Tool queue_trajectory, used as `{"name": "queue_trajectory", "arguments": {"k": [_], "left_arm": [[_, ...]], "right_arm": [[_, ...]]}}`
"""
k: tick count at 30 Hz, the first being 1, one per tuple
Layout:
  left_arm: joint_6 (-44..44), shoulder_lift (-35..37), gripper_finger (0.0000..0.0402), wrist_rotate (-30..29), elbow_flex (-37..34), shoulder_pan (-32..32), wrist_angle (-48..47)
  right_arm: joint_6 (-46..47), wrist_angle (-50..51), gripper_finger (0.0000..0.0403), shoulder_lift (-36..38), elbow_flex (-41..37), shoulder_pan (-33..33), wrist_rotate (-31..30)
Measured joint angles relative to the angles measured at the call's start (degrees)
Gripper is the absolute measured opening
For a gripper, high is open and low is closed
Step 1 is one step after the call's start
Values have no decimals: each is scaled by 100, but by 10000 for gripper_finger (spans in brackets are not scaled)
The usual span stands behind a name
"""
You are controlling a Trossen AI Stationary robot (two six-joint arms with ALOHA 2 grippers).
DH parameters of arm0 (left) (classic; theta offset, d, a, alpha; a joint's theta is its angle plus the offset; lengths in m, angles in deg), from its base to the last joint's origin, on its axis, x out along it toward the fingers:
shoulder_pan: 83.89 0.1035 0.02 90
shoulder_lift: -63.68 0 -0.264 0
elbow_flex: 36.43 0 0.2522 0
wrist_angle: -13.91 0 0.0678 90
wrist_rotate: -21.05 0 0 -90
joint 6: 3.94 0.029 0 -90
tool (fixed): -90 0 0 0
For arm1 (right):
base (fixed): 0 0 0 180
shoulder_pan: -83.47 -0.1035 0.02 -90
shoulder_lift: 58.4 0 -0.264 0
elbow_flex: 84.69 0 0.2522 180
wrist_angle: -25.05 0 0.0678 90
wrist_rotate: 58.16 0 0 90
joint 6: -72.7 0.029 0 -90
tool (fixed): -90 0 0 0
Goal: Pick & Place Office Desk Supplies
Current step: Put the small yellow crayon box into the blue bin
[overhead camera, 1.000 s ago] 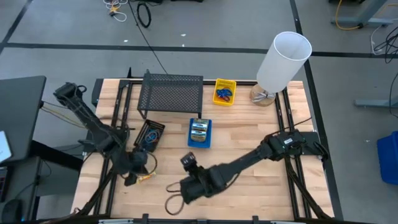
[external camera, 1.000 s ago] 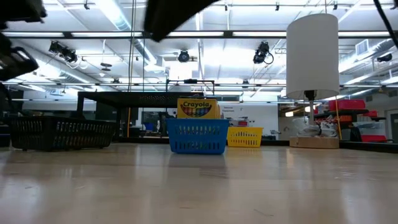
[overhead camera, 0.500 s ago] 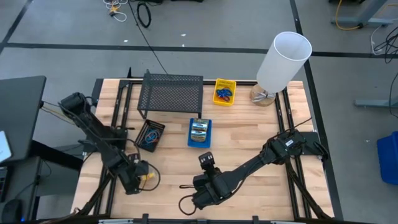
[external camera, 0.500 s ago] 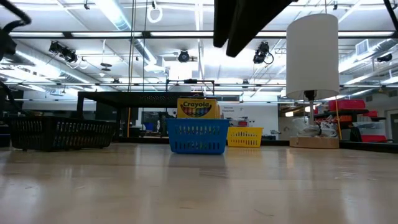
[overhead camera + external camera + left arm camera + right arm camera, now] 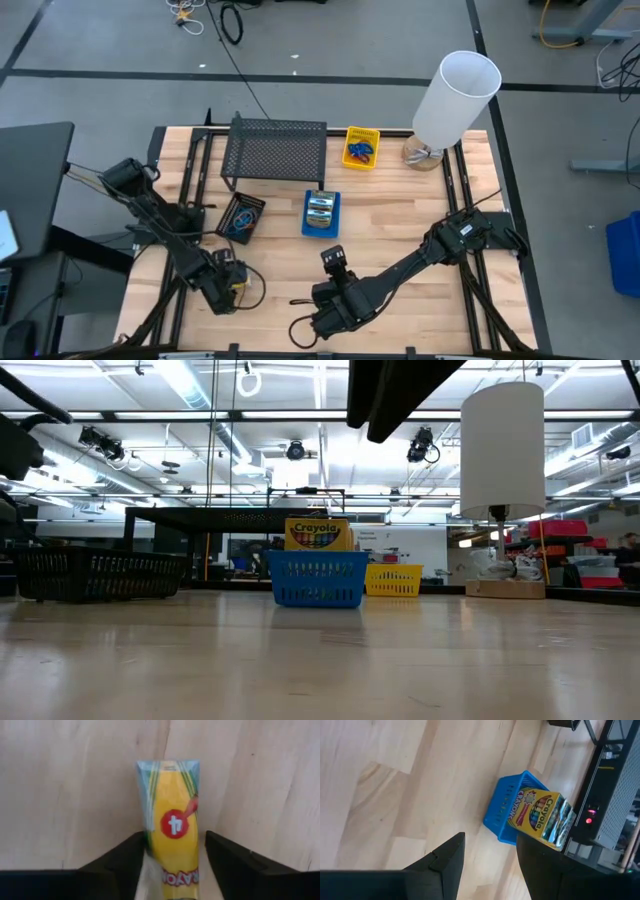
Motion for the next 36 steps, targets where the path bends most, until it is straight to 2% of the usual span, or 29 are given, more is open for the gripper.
{"name": "queue_trajectory", "arguments": {"k": [2,6,10,14,17,19,25,27,31,36], "left_arm": [[-2,-74,180,-85,9,-2,135],[53,-159,73,-359,0,-50,641],[438,-178,68,-1118,-15,-241,1238],[1001,-173,68,-2177,-11,-458,1828],[1380,-173,68,-2559,-11,-496,2178],[1585,-173,68,-2710,-11,-496,2325],[2165,-171,68,-3212,-11,-493,2714],[2304,-171,68,-3371,-11,-505,2789],[2627,-171,68,-3689,-11,-559,3037],[3225,-171,68,-3919,-11,-534,3466]], "right_arm": [[211,0,188,0,1,1,-3],[625,-10,188,0,-58,-17,-17],[820,-179,188,0,-220,-143,-259],[585,-984,188,32,-530,-301,-406],[-75,-2323,188,200,-956,-368,-339],[-685,-3533,188,361,-1320,-374,-6],[-2353,-7865,188,865,-2564,-171,1699],[-2696,-9052,187,1030,-3001,-93,2047],[-3167,-10858,174,1516,-4155,58,2041],[-3115,-12298,145,2561,-6104,280,1811]]}}
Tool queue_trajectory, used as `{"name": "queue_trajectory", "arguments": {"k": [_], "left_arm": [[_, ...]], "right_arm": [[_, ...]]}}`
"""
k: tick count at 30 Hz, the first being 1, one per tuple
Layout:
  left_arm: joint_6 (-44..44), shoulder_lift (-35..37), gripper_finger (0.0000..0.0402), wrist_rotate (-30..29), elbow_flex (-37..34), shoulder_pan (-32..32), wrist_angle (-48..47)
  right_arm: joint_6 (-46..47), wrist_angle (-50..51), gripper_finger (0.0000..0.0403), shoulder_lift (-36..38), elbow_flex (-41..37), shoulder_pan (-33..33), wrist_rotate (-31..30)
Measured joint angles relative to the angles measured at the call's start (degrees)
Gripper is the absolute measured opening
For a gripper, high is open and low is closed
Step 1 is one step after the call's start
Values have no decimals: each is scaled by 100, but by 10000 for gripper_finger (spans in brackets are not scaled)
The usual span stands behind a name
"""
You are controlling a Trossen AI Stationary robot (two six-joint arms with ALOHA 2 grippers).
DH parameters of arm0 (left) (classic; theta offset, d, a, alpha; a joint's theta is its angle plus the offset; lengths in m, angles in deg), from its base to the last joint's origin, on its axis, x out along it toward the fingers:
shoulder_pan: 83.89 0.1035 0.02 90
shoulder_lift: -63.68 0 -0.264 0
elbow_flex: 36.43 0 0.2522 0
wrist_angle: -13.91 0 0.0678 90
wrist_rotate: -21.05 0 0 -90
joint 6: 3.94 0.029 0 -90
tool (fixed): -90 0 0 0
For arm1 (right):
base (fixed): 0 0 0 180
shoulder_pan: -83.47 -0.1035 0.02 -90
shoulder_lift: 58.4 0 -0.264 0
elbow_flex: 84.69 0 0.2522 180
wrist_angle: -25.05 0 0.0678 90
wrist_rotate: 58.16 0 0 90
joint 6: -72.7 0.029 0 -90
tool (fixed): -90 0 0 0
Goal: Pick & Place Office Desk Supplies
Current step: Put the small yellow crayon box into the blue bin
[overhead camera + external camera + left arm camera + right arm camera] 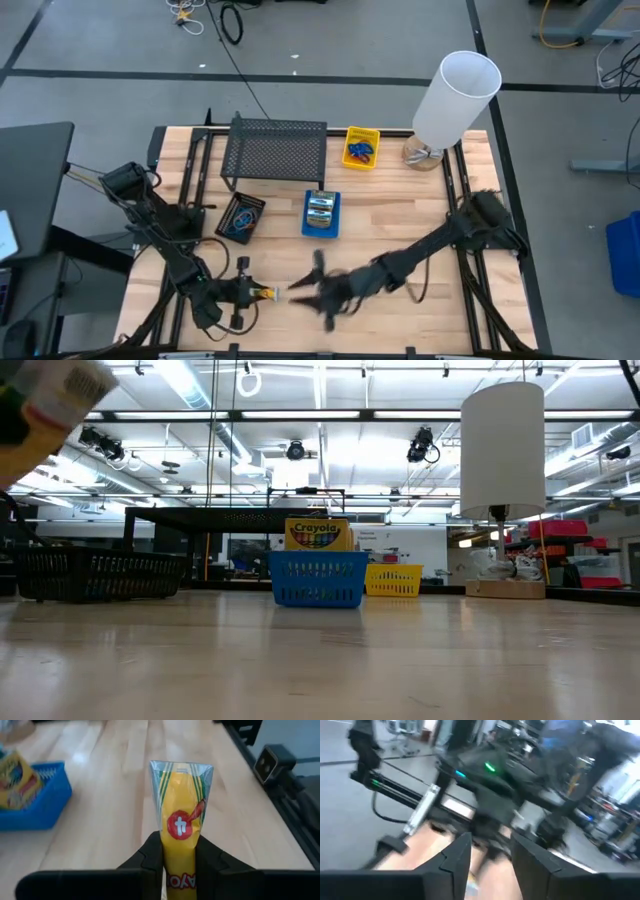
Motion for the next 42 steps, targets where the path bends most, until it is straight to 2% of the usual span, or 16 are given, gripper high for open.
{"name": "queue_trajectory", "arguments": {"k": [4,11,16,21,29,36,42], "left_arm": [[860,-7,68,170,0,318,783],[2747,-339,68,2136,4,1572,3011],[3202,-647,68,2675,4,2521,3787],[3291,-775,68,3724,4,3438,4179],[3230,-776,68,4578,4,4528,4357],[3193,-776,68,5029,2,5014,4374],[3138,-776,68,5316,2,5262,4378]], "right_arm": [[622,-318,133,958,-1438,172,-40],[1418,-730,138,2260,-3172,241,-43],[1592,-1030,139,2662,-3864,137,-147],[1369,-1093,140,2667,-4125,190,-556],[1336,-1208,153,2665,-4188,817,-507],[1625,-1100,202,2662,-4187,1575,489],[1591,-1187,221,2660,-4186,1878,826]]}}
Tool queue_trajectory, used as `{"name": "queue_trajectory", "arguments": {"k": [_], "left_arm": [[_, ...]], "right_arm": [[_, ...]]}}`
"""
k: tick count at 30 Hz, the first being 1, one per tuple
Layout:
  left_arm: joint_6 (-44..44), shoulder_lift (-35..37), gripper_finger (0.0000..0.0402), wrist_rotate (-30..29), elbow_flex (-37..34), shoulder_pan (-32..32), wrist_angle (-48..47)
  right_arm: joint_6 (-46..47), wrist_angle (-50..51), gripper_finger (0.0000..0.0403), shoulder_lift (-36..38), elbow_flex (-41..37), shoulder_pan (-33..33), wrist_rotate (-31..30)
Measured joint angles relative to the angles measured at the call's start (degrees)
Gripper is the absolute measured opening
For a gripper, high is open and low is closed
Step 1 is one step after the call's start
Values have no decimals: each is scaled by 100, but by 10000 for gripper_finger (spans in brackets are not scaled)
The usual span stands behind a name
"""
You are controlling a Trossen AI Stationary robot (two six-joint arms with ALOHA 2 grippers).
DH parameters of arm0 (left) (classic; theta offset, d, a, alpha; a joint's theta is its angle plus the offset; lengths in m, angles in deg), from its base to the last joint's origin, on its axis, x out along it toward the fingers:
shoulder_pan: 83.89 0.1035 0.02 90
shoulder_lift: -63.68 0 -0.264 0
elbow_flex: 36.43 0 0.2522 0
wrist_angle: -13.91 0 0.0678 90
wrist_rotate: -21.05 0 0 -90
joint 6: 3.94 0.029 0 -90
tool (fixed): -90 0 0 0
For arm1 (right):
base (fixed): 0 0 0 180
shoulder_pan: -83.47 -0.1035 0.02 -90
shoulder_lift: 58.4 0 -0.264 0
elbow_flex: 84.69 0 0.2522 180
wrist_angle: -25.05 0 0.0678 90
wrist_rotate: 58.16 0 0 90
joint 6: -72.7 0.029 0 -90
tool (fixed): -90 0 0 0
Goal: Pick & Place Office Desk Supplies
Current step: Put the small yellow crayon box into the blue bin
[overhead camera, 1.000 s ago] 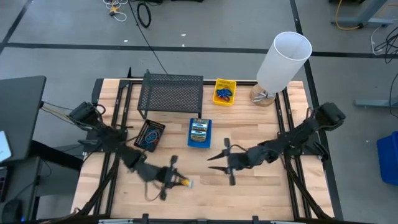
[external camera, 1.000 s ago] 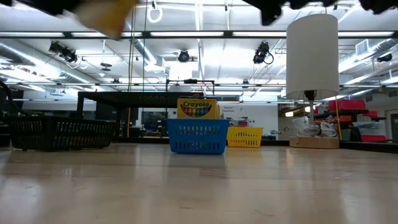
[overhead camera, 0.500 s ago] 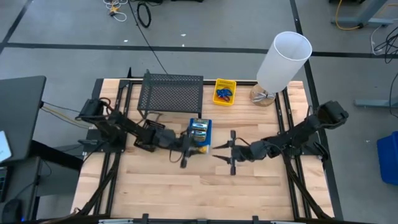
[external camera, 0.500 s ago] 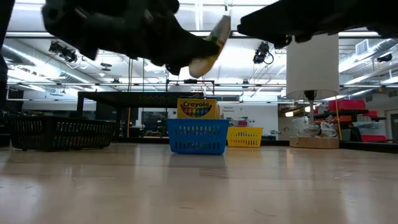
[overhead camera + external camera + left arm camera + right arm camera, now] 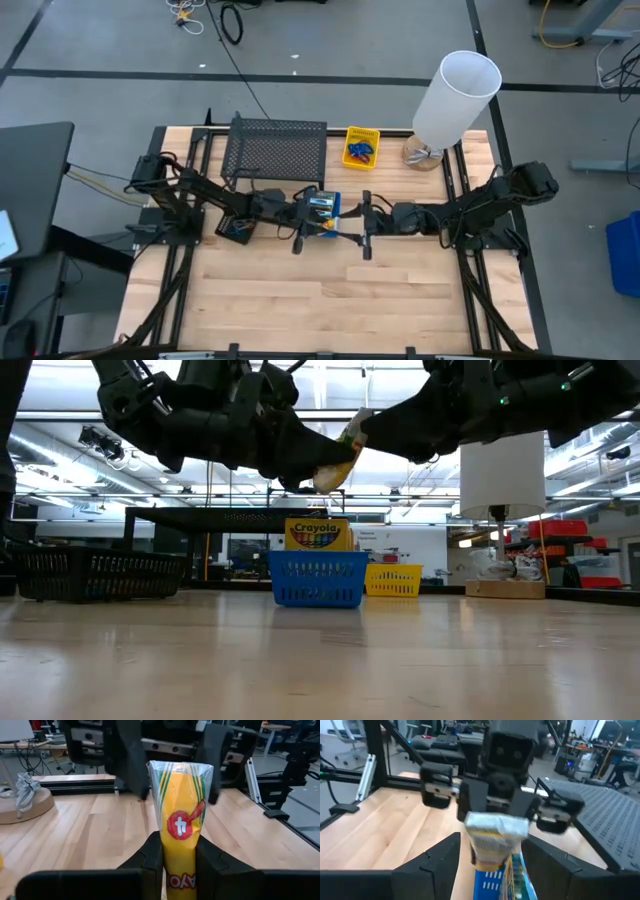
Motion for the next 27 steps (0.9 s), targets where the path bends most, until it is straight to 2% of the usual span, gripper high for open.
{"name": "queue_trajectory", "arguments": {"k": [8,17,27], "left_arm": [[-41,0,68,138,0,44,-5],[-41,2,68,142,-2,42,29],[-53,9,68,228,-2,42,114]], "right_arm": [[8,-72,197,0,0,235,458],[-10,-132,170,-2,0,312,714],[-26,-218,167,-7,6,399,917]]}}
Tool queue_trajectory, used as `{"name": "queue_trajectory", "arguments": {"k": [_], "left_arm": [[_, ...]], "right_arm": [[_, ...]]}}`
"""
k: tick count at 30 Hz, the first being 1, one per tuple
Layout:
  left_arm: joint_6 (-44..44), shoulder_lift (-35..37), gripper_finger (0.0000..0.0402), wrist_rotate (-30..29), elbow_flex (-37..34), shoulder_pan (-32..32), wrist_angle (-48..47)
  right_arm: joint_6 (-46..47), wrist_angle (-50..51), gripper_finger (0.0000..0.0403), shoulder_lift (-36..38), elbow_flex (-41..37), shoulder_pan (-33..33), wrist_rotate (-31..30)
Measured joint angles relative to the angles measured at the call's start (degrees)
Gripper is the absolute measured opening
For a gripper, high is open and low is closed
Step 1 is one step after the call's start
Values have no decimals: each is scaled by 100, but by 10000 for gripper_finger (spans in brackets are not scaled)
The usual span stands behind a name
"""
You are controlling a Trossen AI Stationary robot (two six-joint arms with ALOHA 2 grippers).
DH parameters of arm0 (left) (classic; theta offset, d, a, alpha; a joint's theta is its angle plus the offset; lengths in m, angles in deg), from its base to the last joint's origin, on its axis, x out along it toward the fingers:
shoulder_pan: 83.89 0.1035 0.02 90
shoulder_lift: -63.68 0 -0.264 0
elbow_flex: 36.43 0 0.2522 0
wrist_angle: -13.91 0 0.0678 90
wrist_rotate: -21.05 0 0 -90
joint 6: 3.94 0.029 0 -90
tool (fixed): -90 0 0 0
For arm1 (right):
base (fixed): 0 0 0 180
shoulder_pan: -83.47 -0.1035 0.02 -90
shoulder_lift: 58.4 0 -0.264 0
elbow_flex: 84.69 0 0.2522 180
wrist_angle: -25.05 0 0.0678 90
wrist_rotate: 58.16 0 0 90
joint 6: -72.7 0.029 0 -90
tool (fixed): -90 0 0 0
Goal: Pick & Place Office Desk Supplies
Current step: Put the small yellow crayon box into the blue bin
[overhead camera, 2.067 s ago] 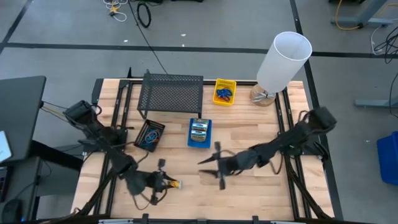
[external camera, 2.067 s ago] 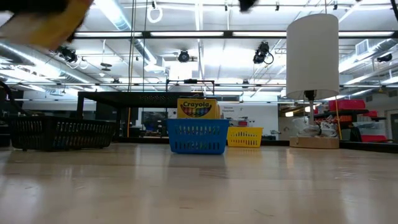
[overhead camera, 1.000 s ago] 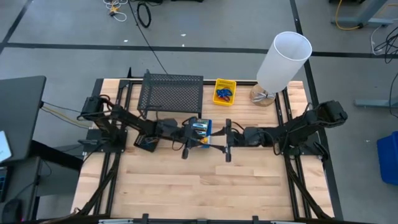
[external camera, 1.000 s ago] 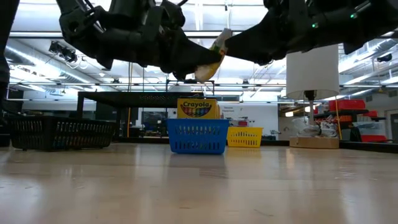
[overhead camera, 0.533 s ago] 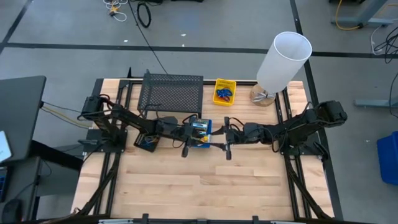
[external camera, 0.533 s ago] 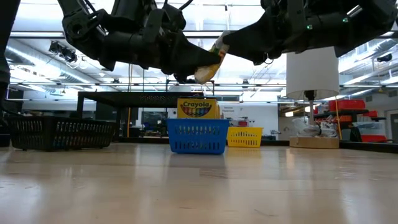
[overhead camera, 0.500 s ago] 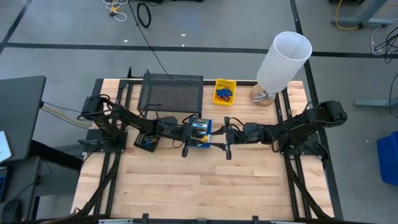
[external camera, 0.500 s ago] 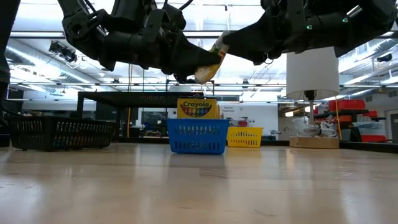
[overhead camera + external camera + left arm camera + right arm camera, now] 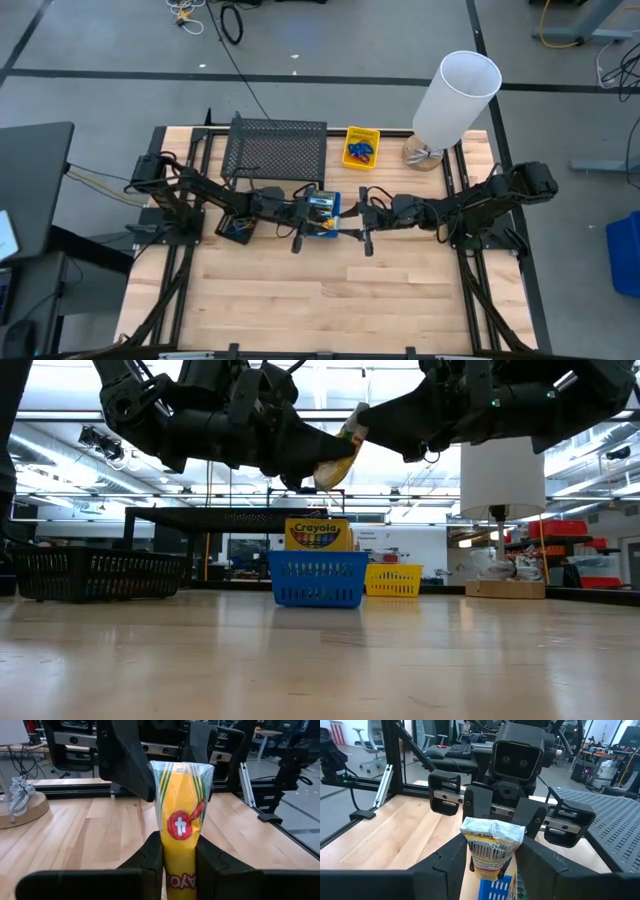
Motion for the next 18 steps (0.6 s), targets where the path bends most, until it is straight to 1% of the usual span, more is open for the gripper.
{"name": "queue_trajectory", "arguments": {"k": [5,9,11,14,18], "left_arm": [[-5,2,68,55,-4,-2,21],[-18,0,68,34,-4,-2,25],[-37,-5,68,47,-13,-2,-63],[-43,-13,68,58,-37,-3,-189],[-8,-11,68,58,-44,-2,-235]], "right_arm": [[-33,28,167,-154,160,4,99],[-70,-19,165,-611,436,9,104],[-110,-34,153,-883,613,9,82],[-244,-27,116,-1148,748,4,83],[-341,-18,114,-1186,772,9,94]]}}
